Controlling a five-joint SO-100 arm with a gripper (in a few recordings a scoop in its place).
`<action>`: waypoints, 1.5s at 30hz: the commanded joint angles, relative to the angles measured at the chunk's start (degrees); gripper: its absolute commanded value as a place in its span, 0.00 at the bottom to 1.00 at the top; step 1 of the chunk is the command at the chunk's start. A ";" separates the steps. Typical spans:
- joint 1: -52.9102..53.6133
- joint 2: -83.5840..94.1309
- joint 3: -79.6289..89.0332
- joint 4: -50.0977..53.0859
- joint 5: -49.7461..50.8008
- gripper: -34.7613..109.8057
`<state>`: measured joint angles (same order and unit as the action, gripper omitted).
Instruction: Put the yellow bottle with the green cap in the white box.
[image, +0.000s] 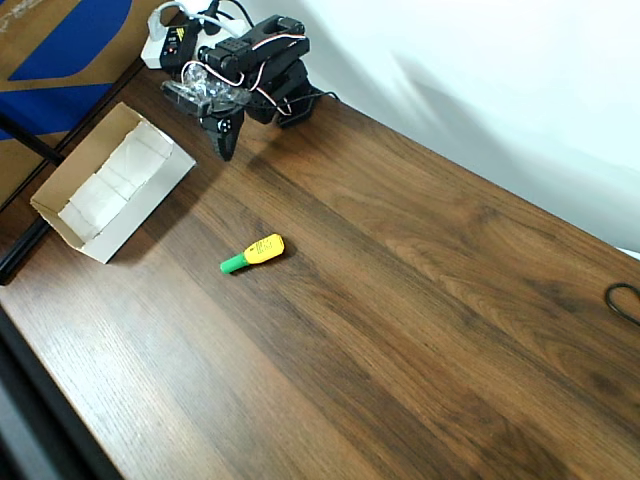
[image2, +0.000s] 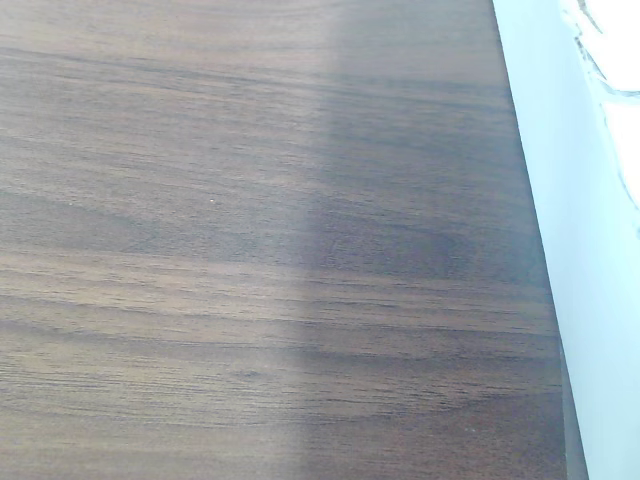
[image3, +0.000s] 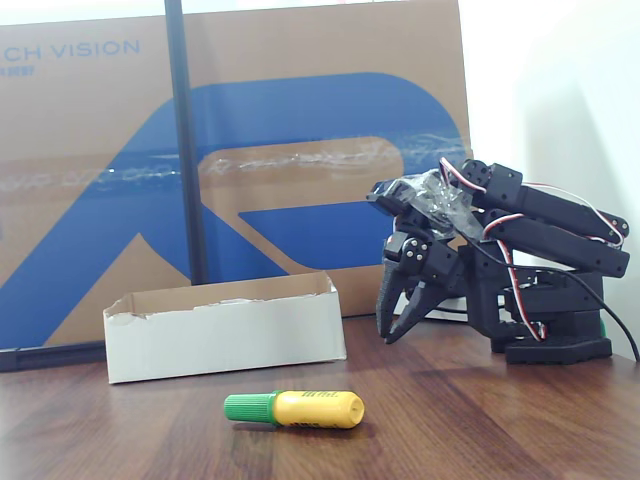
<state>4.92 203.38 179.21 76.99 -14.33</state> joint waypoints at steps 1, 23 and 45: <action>0.35 1.23 -0.88 5.80 0.70 0.24; -4.04 0.09 -5.71 8.88 1.32 0.26; -4.22 -10.46 -20.30 6.86 0.18 0.27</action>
<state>-0.09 193.27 161.98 81.12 -13.71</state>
